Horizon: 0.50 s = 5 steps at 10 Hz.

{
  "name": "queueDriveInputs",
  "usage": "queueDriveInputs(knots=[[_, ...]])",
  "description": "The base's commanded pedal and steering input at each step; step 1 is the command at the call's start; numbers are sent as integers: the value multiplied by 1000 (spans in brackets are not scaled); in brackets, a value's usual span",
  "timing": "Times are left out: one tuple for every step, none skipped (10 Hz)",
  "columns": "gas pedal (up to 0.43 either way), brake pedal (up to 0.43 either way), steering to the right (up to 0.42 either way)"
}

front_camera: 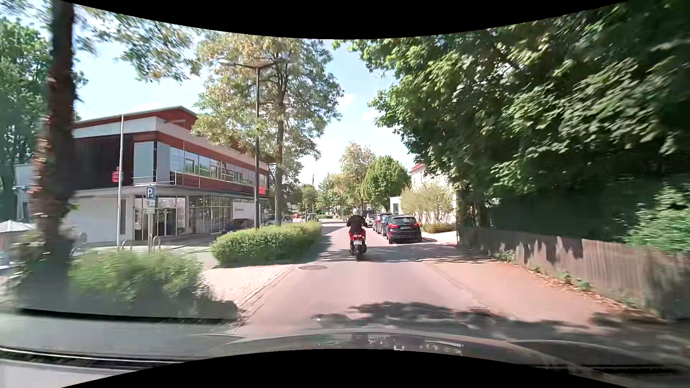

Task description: Follow the waypoints while adhering to traffic rules and regulations

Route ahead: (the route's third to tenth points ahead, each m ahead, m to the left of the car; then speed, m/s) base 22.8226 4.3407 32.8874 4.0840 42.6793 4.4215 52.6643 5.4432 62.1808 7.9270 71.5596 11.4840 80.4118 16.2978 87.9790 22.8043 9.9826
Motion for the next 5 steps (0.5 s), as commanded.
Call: queueDriveInputs(knots=[[197, 12, -25], [197, 12, -24], [197, 12, -24], [197, 12, -24], [197, 12, -23]])
